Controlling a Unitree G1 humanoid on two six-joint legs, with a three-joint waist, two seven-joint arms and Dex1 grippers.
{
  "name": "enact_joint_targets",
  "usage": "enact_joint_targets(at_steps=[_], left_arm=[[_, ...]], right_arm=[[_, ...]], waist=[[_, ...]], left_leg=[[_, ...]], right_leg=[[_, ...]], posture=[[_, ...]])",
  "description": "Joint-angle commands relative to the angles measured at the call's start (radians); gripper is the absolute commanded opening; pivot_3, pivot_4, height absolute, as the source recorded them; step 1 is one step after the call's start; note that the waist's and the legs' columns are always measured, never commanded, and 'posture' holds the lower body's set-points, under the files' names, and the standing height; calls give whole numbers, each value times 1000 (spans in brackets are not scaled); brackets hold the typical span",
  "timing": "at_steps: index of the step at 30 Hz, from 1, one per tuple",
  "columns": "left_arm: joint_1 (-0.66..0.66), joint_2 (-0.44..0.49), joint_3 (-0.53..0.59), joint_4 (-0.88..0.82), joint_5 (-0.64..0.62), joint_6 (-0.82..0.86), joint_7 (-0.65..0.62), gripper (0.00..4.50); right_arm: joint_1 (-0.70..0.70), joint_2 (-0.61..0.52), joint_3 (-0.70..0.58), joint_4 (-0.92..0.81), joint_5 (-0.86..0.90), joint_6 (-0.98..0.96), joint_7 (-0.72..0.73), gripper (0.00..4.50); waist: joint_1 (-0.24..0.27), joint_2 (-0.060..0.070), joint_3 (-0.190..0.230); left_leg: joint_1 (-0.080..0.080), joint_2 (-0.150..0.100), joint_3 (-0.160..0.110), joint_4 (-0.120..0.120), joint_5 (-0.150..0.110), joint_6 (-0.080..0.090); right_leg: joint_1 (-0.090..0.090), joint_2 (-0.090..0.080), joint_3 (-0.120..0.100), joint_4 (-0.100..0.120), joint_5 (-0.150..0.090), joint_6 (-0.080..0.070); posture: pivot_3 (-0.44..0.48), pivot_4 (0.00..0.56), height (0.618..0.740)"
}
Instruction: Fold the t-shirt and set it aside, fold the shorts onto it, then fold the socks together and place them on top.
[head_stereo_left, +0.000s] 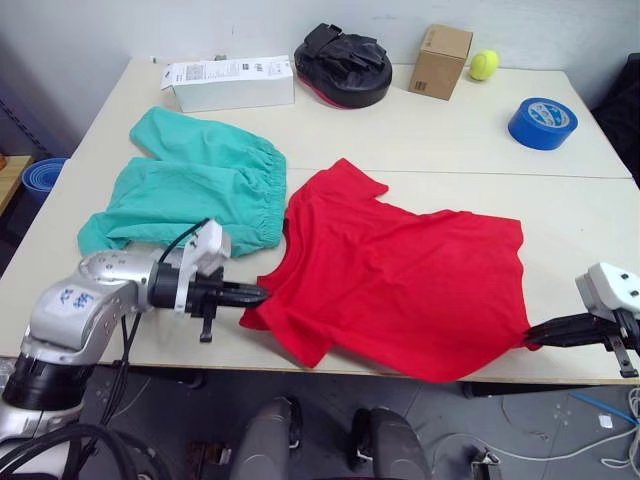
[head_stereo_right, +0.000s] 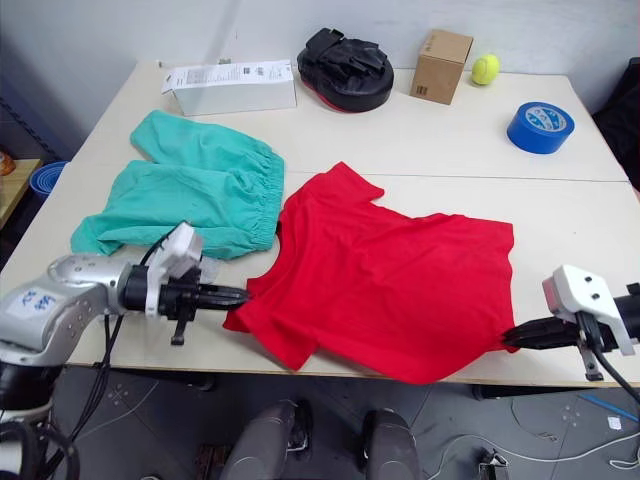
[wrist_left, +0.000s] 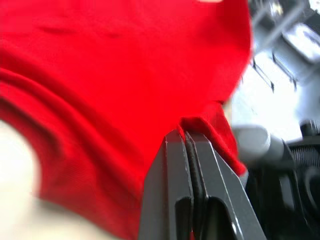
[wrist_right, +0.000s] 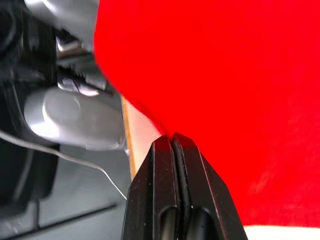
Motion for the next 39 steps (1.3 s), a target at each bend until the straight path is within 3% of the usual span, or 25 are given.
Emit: enact_joint_targets(at_steps=[1,10,16,30,37,39], left_arm=[[-62,-30,-9,71,3,34,44,0],[-142,-98,-76,234,111,-7,117,0],[-143,-106,-83,261,141,-22,125,0],[-220,-179,-38,402,139,58,206,0],[-159,-143,-88,313,150,34,153,0],[-144,-139,-81,297,145,36,150,392]], right_arm=[[-88,-17,62,56,6,49,71,12],[-288,14,265,255,-68,51,71,12],[-366,34,312,343,-62,93,71,12],[-417,93,351,453,-151,66,71,12],[-414,136,300,444,-191,5,59,12],[-412,138,280,431,-187,0,53,0]], waist=[[0,0,0],[-2,0,0],[-3,0,0],[-2,0,0],[-4,0,0],[-4,0,0]], left_leg=[[0,0,1,0,0,0],[0,0,3,1,0,0],[0,0,3,1,0,0],[0,0,3,2,1,0],[0,0,4,2,1,-1],[0,0,4,2,1,-1]], right_leg=[[0,0,0,1,0,0],[-1,0,0,2,1,1],[-1,0,1,2,1,1],[-1,0,1,2,1,2],[-1,1,1,3,1,2],[-1,1,1,3,1,2]], posture=[[0,150,740],[0,150,740],[0,150,740],[0,150,740],[0,150,740],[0,150,740]])
